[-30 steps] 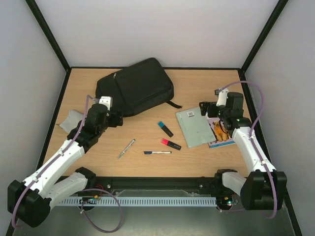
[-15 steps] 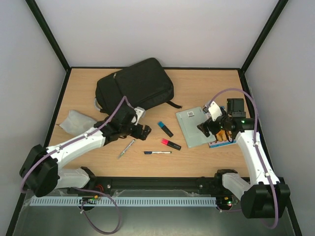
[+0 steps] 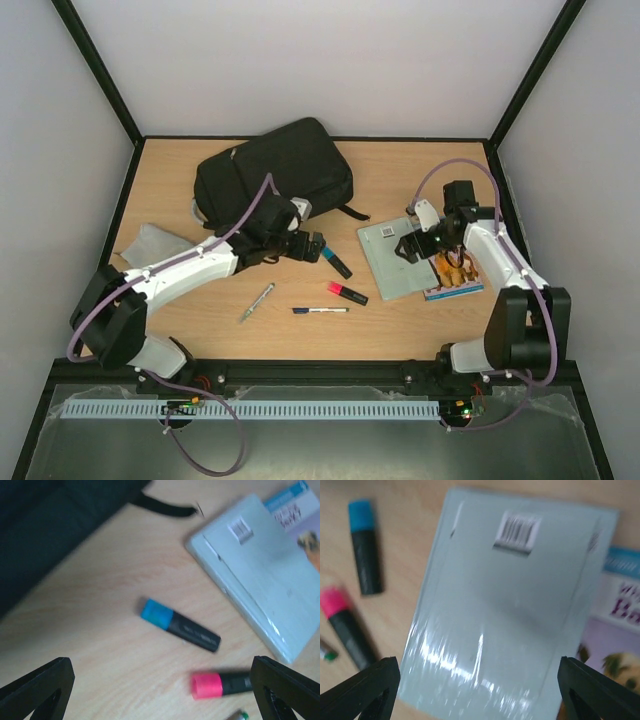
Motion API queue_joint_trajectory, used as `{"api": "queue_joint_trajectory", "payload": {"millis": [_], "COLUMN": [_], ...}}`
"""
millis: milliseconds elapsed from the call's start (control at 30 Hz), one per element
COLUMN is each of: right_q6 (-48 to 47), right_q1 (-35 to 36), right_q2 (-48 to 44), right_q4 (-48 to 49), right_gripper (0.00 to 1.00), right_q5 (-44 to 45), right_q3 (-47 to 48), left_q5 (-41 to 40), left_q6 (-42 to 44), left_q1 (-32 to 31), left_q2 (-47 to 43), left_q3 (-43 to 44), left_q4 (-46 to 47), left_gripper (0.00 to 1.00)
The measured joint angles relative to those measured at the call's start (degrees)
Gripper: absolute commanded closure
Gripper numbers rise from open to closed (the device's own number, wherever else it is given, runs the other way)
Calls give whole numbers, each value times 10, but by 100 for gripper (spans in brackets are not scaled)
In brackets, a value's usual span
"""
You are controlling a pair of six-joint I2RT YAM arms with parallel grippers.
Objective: Pack the student bag
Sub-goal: Adjust the student bag at the center of the board.
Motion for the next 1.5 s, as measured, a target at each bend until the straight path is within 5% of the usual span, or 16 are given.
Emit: {"api": "queue_joint_trajectory", "payload": {"millis": [367, 700, 900, 1267, 1500], "right_q6": [75, 37, 27, -2, -20], "right_q1": [123, 166, 160, 160, 160], "right_q2": [130, 3, -99, -69, -73], "right_q4": [78, 51, 37, 30, 31], "right_gripper": [14, 9, 13, 12, 11], "right_q5": [82, 132, 132, 173, 164], "right_q3": [130, 60, 46, -54, -68], "left_q5": [-48, -31, -25, 15, 14], "left_q6": [-2, -9, -9, -23, -47], "left_q1": [218, 381, 420, 431, 426], "left_q2": [0, 0, 38, 162, 230], "left_q3": [92, 103, 106, 117, 125], "left_q4": [-65, -102, -103, -90, -70], "left_gripper": [1, 1, 3, 6, 22]}}
